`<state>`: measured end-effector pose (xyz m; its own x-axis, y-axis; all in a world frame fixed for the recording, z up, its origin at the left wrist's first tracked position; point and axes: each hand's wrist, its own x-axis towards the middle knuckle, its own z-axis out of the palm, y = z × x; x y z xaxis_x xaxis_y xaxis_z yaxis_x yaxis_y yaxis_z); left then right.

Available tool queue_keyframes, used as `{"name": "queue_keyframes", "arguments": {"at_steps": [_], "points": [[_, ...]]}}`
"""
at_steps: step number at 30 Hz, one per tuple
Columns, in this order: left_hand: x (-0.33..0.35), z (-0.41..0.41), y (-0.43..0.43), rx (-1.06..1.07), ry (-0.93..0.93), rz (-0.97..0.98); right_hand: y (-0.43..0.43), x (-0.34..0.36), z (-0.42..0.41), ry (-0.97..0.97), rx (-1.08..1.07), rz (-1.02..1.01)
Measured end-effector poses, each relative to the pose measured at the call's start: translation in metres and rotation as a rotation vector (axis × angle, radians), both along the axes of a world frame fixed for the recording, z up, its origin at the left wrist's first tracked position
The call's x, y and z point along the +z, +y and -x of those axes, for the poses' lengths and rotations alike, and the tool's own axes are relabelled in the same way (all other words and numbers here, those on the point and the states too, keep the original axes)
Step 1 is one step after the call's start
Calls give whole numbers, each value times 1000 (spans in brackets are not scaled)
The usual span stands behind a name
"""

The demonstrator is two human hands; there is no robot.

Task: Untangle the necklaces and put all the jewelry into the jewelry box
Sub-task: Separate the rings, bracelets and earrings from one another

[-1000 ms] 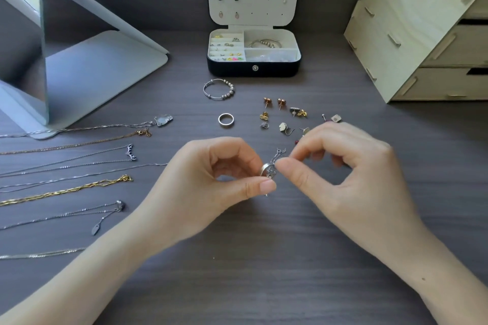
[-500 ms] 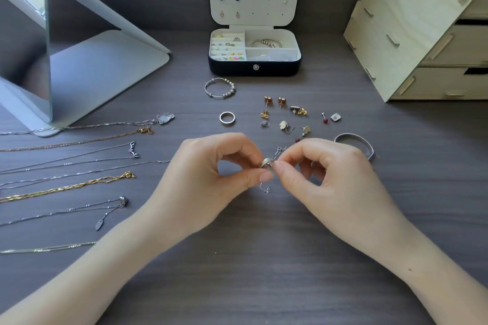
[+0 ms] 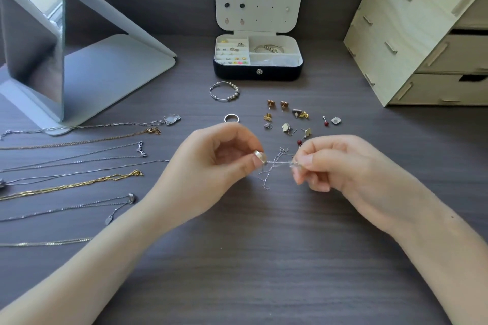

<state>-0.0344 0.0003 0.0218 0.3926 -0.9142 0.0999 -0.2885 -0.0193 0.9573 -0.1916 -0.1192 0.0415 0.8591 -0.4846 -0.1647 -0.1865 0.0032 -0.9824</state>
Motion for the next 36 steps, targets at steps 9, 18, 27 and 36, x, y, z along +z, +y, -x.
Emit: {"name": "queue_keyframes", "arguments": {"at_steps": [9,18,27,36], "points": [[5,-7,-2,59,332,-26,-21,17,6,-428,-76,-178],[6,-17,-7,112,400,31,-27,105,0,-686,-140,-280],[19,-17,-30,152,-575,-331,-14,131,-9,-708,-123,-306],[36,-17,-58,-45,-935,-696,-8,108,-12,-436,-175,-55]]}}
